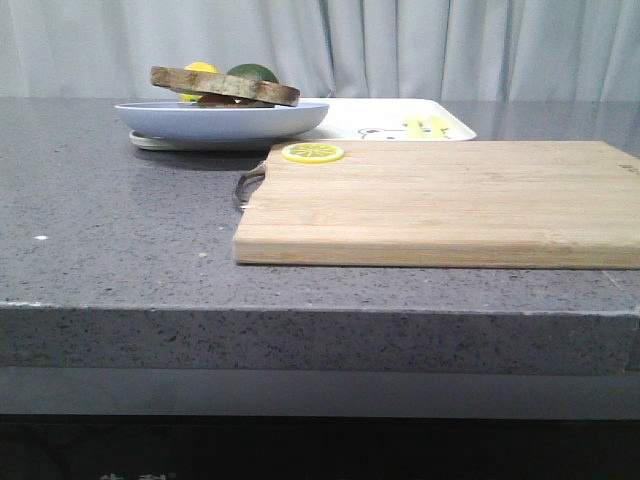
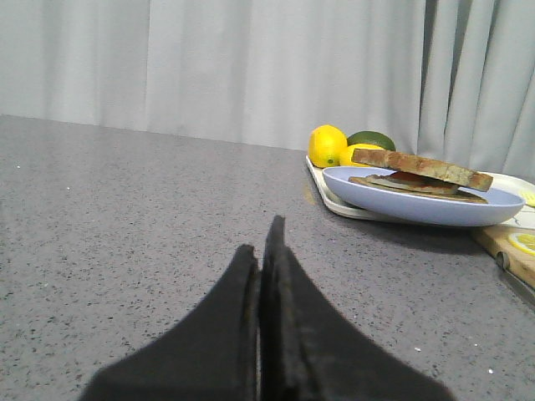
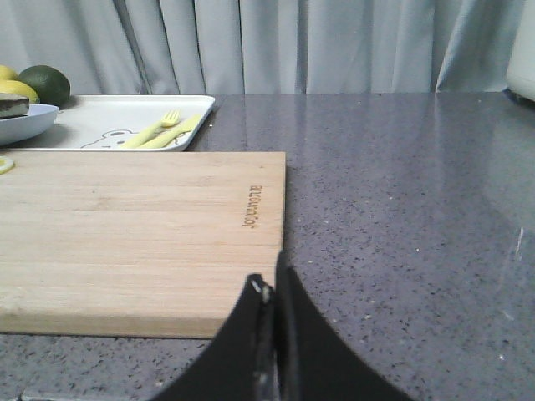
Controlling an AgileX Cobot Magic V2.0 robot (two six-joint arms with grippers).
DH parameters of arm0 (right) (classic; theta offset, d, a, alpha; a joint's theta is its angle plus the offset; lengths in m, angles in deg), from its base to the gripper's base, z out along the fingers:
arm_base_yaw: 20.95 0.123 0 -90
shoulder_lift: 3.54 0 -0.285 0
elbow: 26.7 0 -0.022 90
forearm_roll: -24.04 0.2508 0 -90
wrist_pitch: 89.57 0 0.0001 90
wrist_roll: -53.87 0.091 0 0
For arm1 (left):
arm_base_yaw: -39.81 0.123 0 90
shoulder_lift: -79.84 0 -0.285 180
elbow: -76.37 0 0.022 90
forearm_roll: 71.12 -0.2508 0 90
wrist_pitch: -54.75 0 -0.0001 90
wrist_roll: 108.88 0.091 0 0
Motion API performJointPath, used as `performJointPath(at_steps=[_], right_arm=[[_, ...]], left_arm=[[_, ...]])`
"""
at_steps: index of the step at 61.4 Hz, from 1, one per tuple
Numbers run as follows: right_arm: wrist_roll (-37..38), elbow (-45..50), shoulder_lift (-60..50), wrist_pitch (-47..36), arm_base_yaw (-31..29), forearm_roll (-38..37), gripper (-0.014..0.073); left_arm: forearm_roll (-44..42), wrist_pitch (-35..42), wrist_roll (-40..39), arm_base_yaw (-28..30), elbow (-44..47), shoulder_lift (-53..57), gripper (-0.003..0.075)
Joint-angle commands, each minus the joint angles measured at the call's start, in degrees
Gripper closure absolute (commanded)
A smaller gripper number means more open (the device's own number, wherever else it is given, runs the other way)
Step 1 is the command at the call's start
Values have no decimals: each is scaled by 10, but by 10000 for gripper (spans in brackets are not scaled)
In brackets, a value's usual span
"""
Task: Place bread and move sandwich to tray
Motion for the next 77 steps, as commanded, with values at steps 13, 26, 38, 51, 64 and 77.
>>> performJointPath(at_steps=[13, 26, 38, 51, 64, 77], right_arm=[[-19, -2, -13, -51, -8, 3, 708], [-19, -2, -13, -47, -21, 3, 708], [-19, -2, -13, -47, -21, 3, 708], [-19, -2, -13, -47, -21, 3, 708], [-19, -2, -13, -47, -21, 3, 708], [-19, -2, -13, -44, -21, 3, 711]], left_arm=[[4, 47, -5, 0, 4, 11, 738], [4, 47, -5, 0, 4, 11, 738], [4, 47, -5, 0, 4, 11, 738], [4, 47, -5, 0, 4, 11, 738], [4, 47, -5, 0, 4, 11, 738], [4, 47, -5, 0, 4, 11, 738]])
